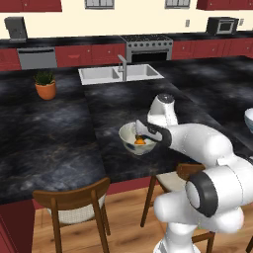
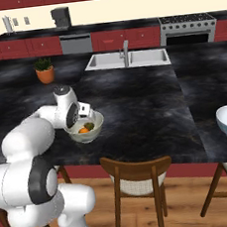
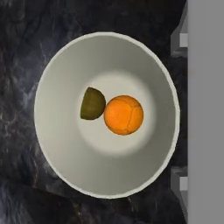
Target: Take the fruits from the plate on the dining counter and place two fruits in each bowl.
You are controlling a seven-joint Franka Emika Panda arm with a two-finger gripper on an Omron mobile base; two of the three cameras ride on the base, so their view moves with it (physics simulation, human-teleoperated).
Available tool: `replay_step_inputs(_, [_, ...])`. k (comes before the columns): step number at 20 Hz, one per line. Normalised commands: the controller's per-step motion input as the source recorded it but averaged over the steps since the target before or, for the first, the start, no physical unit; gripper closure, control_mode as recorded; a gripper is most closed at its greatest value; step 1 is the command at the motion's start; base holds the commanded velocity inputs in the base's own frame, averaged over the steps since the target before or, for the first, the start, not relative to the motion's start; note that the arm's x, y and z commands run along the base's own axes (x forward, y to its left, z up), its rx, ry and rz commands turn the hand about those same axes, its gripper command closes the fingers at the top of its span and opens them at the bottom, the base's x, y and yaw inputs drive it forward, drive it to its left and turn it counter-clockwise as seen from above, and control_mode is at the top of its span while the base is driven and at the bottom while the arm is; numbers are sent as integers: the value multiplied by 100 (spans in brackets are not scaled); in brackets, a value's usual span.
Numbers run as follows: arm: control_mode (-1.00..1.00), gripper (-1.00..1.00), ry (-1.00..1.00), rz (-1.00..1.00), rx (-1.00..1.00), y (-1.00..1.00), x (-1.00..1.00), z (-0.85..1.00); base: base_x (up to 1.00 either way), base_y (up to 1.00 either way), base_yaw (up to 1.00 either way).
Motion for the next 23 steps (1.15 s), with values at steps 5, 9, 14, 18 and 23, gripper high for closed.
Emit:
replay_step_inputs(5, [-100,-100,-20,-7,0,0,-82,69,0,0,0])
replay_step_inputs(9, [-100,-100,-19,-5,0,-2,-80,71,0,0,0])
replay_step_inputs(14, [-100,-100,-8,-5,0,-10,-65,78,0,0,0])
replay_step_inputs(18, [-100,-100,-2,-2,0,-31,-79,62,0,0,0])
replay_step_inputs(23, [-100,-100,-2,0,2,-8,-53,48,0,0,0])
